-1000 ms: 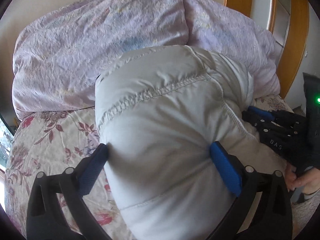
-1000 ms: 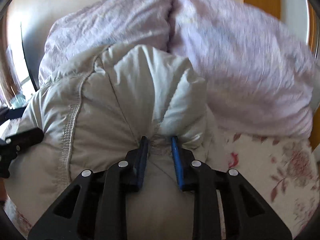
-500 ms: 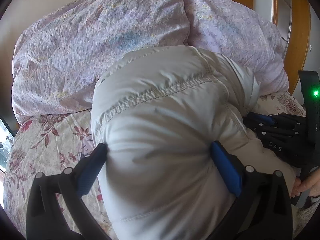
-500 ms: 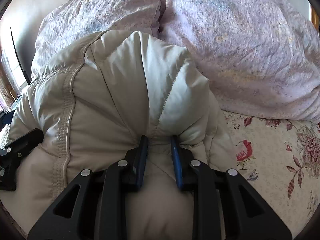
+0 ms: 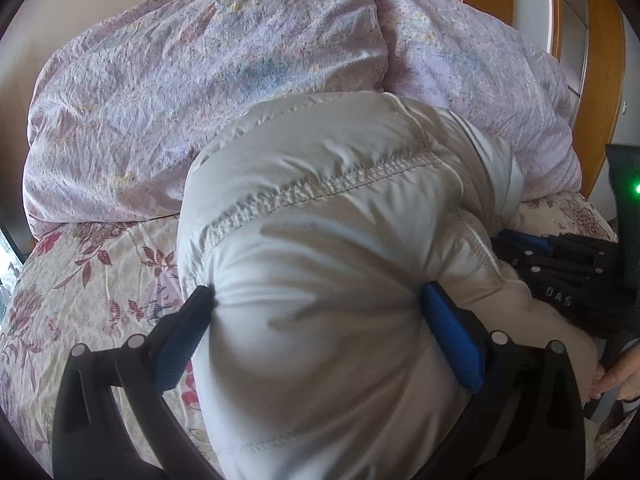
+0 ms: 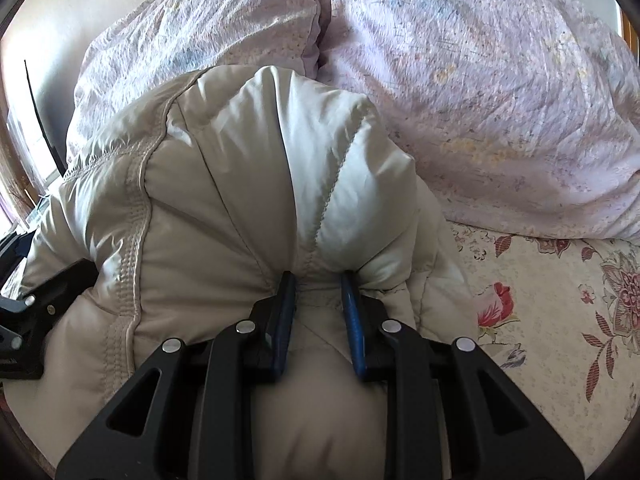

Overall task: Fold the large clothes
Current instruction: 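Lower the bundle onto the bed and press it with both grippers, then open both grippers and pull them back from the bundle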

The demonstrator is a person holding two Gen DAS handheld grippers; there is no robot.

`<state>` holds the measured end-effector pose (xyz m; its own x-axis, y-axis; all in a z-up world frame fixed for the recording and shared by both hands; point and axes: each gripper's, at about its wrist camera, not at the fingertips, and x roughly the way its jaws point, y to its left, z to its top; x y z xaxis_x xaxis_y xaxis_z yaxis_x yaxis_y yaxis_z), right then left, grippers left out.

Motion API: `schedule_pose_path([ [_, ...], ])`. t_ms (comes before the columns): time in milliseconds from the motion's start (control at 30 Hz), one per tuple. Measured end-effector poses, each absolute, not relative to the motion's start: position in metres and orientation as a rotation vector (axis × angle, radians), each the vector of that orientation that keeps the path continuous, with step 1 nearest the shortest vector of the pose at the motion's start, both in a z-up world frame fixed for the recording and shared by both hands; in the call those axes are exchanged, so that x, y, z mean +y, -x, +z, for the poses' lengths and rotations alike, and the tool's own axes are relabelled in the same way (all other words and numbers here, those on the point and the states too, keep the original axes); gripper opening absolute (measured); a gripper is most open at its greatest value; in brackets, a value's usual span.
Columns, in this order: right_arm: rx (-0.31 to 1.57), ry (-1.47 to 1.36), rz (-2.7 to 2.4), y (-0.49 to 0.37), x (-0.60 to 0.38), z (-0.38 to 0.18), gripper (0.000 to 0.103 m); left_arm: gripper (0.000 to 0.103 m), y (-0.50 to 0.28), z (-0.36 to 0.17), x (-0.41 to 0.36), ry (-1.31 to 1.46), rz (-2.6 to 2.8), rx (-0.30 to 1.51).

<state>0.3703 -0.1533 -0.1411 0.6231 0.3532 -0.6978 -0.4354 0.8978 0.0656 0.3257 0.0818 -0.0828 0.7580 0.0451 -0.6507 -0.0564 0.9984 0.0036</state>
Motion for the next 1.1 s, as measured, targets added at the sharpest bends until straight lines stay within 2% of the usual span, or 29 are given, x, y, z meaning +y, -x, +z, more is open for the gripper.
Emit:
schedule_pose_path([
  [267,0.791,0.038,0.483,-0.376,-0.165,-0.139,0.025,0.101,-0.328,-0.082,0.082,0.013,0.059,0.722],
  [467,0.752,-0.031,0.505,-0.343,-0.186,-0.115,0.025,0.101,-0.327,-0.082,0.085,0.026,0.058,0.725],
  [600,0.748,0.055,0.486,-0.323,-0.190,-0.118,0.025,0.101,-0.326,-0.081,0.084,0.025,0.059,0.723],
  [733,0.802,0.017,0.483,-0.331,-0.194,-0.146,0.025,0.101,-0.326,-0.081,0.077,-0.005,0.078,0.719],
  [833,0.791,0.058,0.438,-0.328,-0.186,-0.135,0.025,0.101,-0.326,-0.082,0.079,0.005,0.077,0.721],
  [1000,0.718,-0.048,0.482,-0.339,-0.184,-0.109,0.025,0.101,-0.327,-0.082,0.081,0.009,0.075,0.725],
  [1100,0.774,-0.011,0.443,-0.363,-0.169,-0.122,0.024,0.101,-0.327,-0.082,0.080,0.007,0.072,0.723],
])
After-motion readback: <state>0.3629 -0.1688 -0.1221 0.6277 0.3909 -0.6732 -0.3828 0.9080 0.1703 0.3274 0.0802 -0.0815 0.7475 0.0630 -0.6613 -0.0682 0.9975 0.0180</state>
